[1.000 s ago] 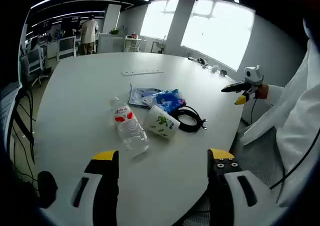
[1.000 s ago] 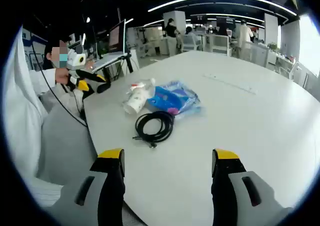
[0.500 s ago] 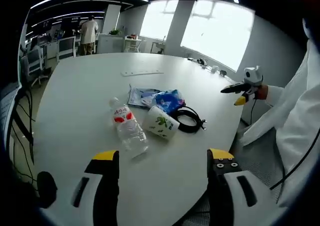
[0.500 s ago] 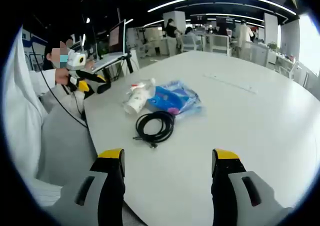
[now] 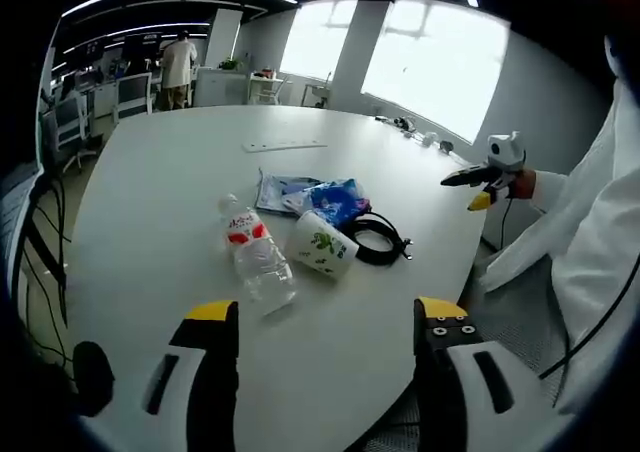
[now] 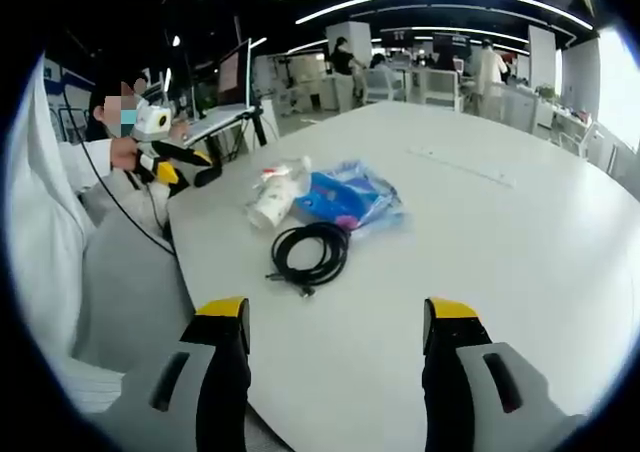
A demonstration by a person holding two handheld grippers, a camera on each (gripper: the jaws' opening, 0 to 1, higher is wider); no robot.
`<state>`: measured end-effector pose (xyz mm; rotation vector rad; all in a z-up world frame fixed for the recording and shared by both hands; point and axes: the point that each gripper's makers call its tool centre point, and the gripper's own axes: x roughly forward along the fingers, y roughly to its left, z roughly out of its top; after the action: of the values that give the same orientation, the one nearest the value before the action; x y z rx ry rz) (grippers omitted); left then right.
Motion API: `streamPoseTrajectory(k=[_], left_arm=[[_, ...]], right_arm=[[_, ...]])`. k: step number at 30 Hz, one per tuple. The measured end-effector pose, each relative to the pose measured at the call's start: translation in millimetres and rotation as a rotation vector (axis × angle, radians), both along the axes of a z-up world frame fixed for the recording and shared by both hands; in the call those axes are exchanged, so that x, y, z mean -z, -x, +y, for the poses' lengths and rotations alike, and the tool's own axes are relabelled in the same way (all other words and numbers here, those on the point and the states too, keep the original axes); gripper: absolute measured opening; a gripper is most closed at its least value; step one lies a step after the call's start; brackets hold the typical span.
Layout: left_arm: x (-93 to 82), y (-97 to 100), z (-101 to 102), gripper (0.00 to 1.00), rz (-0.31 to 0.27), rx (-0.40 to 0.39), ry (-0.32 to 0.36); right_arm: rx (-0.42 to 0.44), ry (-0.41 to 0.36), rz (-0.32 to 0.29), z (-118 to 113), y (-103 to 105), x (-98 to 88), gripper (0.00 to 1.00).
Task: Arrange the tabletop items into an orderly group along one side of the table until the central work area is clear of visible clutter.
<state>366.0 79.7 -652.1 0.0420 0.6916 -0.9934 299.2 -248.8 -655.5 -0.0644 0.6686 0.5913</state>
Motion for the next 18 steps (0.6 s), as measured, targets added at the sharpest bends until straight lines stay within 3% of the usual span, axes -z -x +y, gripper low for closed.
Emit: streamPoseTrajectory(k=[18], left_arm=[[-3.2, 1.6, -1.4, 0.72, -0.006, 0.006, 0.002]], right_arm=[[-0.004, -0.003, -0.004, 1.2, 0.9, -2.9, 0.69]])
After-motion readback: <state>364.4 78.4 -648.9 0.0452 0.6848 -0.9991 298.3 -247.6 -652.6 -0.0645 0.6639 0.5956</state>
